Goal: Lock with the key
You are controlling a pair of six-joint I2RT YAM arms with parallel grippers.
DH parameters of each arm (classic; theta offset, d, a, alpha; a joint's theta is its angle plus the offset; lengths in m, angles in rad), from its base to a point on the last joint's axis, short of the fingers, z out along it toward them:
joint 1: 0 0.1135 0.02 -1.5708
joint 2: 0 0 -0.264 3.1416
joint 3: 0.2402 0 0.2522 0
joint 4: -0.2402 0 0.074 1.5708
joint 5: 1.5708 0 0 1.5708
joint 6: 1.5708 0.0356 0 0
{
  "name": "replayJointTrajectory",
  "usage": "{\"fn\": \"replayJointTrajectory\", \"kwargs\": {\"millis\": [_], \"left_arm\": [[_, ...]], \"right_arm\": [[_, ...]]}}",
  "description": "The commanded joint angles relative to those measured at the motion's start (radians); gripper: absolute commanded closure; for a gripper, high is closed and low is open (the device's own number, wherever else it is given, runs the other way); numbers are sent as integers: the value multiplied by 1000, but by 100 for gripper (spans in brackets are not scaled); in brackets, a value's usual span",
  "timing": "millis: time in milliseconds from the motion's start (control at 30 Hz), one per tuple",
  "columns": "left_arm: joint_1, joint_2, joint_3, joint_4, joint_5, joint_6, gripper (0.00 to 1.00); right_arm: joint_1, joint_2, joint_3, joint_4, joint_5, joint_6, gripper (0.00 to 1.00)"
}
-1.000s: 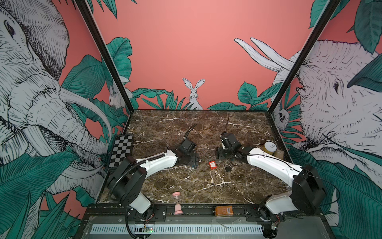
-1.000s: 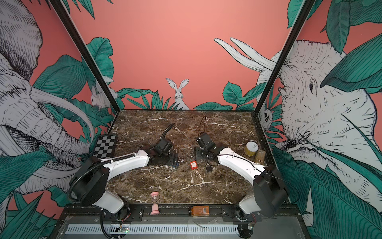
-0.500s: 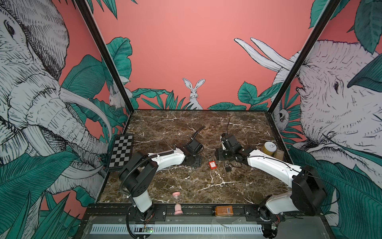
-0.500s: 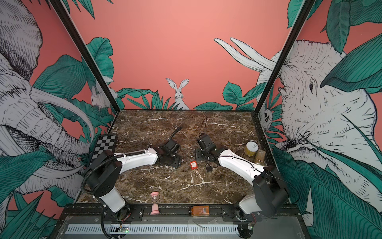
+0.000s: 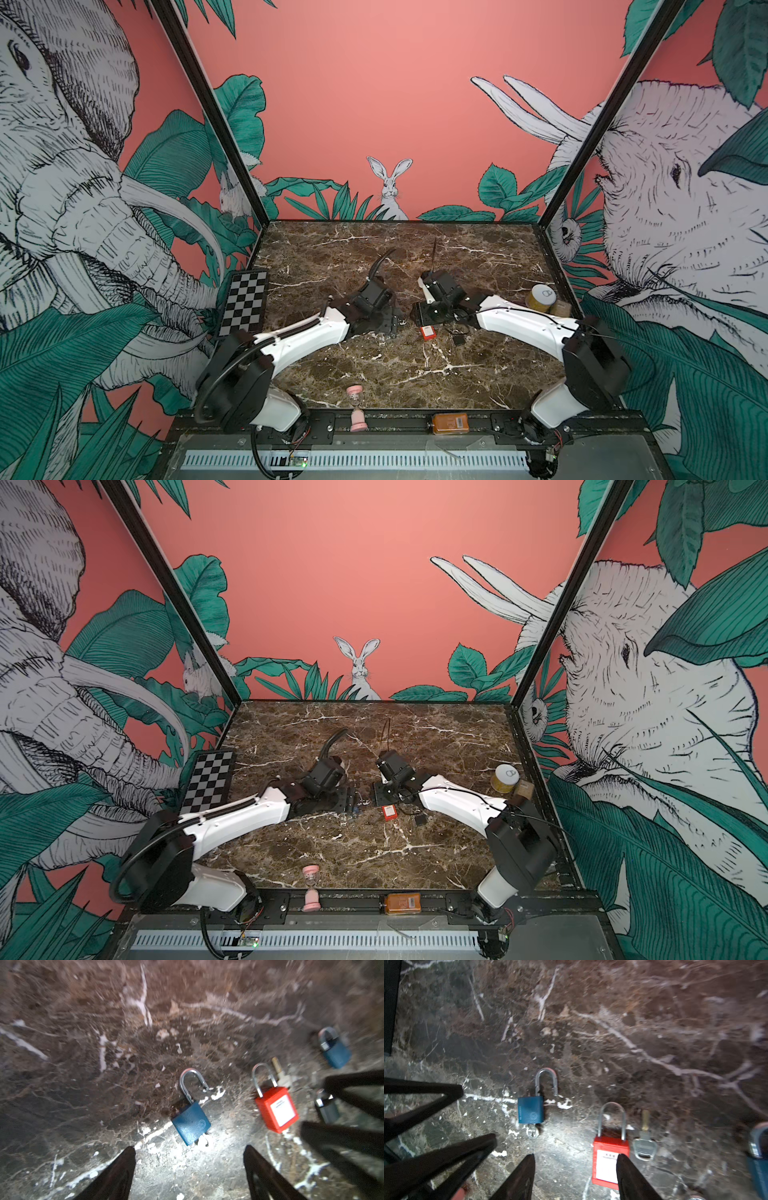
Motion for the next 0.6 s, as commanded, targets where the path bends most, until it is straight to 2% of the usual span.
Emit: {"fn": "replayJointTrajectory", "kwargs": {"millis": [0, 300, 567], "left_arm": [[107, -124, -101, 58, 48, -72, 17], [249, -377, -308, 157, 65, -186, 16], [309, -396, -361, 175, 138, -180, 16]], "right_arm": [[51, 74, 67, -9, 15, -16, 39], [147, 274, 281, -136, 110, -23, 38], [176, 398, 421, -260, 197, -47, 38]]}}
